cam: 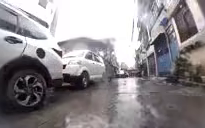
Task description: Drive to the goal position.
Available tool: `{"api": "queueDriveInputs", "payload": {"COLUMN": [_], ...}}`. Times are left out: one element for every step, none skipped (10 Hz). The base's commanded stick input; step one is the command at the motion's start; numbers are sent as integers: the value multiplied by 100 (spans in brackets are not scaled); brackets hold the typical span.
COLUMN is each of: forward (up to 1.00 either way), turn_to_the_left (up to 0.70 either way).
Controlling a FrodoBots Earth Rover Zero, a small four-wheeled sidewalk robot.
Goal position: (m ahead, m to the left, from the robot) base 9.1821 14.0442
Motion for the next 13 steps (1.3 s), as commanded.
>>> {"api": "queueDriveInputs", "payload": {"forward": [99,99,99,99,99,99,99,99,99,99,99,99,99], "turn_to_the_left": [0,0,0,0,0,0,0,-13,-39,-39,-36,-4,0]}}
